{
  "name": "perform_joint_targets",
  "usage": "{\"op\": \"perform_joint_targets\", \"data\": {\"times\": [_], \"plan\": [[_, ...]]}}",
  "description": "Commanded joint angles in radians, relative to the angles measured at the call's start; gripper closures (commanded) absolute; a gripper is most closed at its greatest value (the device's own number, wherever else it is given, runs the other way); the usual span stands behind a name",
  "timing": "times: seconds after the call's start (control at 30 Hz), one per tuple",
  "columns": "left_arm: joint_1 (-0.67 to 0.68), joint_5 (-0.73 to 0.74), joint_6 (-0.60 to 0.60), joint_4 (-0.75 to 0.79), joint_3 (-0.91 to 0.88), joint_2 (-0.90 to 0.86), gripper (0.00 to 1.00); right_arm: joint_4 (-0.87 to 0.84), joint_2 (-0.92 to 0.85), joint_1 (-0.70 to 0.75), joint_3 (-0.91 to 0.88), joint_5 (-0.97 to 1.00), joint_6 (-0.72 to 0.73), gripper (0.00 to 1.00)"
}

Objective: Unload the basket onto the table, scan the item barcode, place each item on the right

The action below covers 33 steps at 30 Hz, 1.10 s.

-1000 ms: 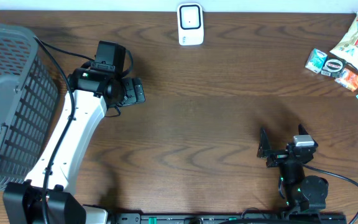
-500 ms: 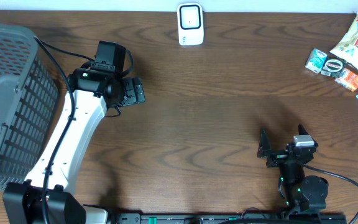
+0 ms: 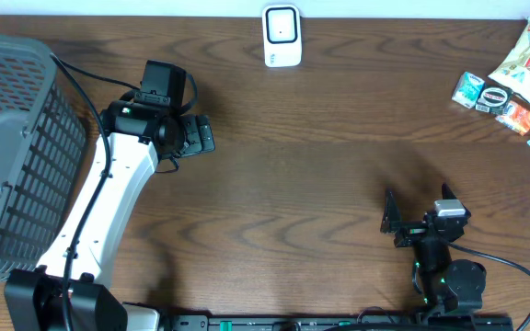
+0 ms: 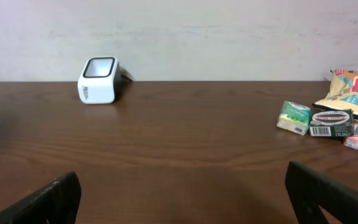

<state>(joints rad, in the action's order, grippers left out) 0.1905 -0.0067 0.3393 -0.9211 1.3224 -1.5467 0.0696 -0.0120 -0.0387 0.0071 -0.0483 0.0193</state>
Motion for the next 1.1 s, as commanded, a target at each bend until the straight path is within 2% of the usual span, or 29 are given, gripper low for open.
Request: {"op": "perform_joint_targets", "data": {"times": [0.0, 0.1, 0.23, 0.5, 0.73, 0.87, 1.07], "plan": [[-0.005, -0.013, -0.006, -0.006, 0.005, -0.002, 0.02, 0.005, 0.006, 0.005, -0.002, 0.013, 0.017, 0.01], [-0.005, -0.013, -0.006, -0.006, 0.005, -0.002, 0.03, 0.005, 0.006, 0.005, -0.002, 0.013, 0.017, 0.01], [-0.005, -0.063, -0.071, -0.017, 0.005, -0.002, 0.02, 0.005, 0.006, 0.005, -0.002, 0.013, 0.017, 0.01], [-0.004, -0.02, -0.074, -0.015, -0.082, 0.016, 0.02, 0.005, 0.006, 0.005, -0.002, 0.013, 0.017, 0.01], [-0.005, -0.009, -0.084, 0.174, -0.343, 0.106, 0.02, 0.005, 0.006, 0.005, -0.002, 0.013, 0.017, 0.01], [-0.018, 0.104, -0.219, 0.327, -0.497, 0.206, 0.02, 0.005, 0.006, 0.005, -0.002, 0.013, 0.017, 0.01], [-0.059, 0.119, -0.234, 0.347, -0.588, 0.364, 0.02, 0.005, 0.006, 0.005, -0.002, 0.013, 0.017, 0.01]]}}
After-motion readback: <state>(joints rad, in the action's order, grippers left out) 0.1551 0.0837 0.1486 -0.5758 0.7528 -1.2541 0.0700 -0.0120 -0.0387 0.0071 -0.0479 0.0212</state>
